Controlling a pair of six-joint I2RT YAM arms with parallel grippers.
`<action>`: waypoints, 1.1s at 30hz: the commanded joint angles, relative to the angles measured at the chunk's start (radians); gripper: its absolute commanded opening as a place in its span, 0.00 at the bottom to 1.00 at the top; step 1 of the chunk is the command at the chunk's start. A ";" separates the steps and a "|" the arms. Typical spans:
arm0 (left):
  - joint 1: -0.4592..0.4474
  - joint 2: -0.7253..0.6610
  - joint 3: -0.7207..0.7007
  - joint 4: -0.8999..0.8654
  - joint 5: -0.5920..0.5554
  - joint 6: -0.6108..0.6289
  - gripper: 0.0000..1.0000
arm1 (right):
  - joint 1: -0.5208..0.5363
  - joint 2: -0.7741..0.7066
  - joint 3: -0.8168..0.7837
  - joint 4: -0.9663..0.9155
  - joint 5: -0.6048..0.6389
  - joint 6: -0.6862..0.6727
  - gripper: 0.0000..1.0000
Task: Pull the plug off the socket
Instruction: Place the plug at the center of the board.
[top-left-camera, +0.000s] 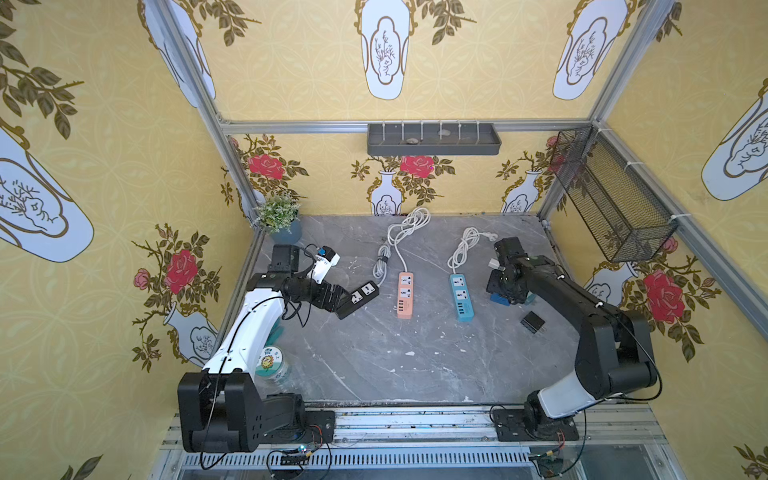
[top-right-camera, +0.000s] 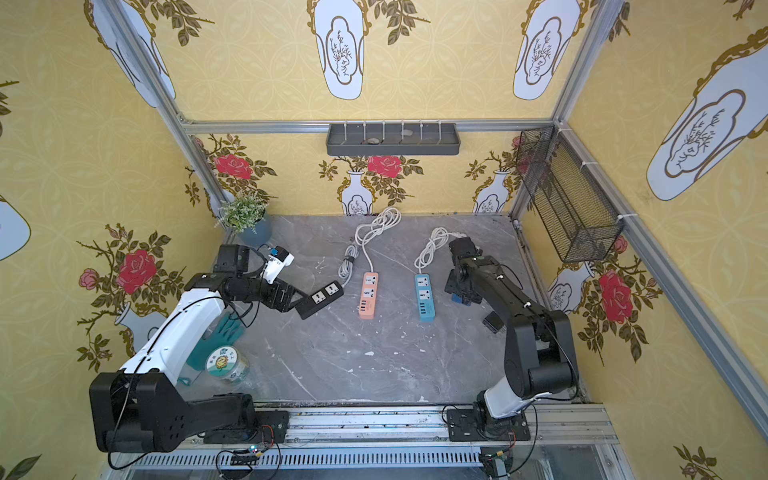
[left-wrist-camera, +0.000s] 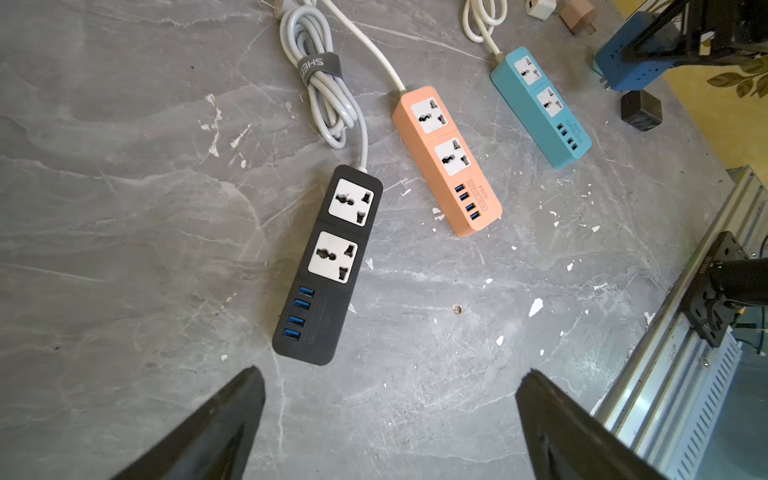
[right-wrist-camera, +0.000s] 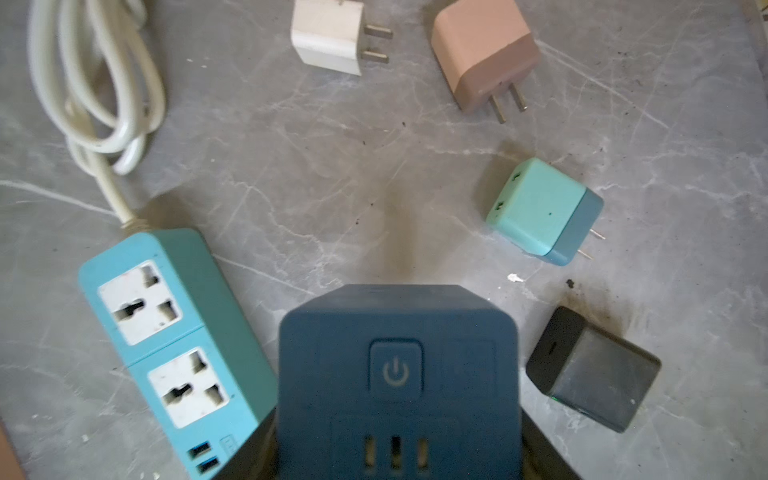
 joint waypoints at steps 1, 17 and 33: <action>0.000 -0.008 -0.011 0.045 -0.028 -0.014 1.00 | -0.019 0.053 0.029 -0.023 0.035 -0.040 0.27; 0.000 0.013 -0.026 0.047 -0.019 -0.010 1.00 | -0.044 0.258 0.180 -0.042 0.024 -0.104 0.80; -0.001 0.024 -0.027 0.054 -0.014 -0.010 1.00 | 0.016 0.168 0.236 -0.077 0.047 -0.104 0.94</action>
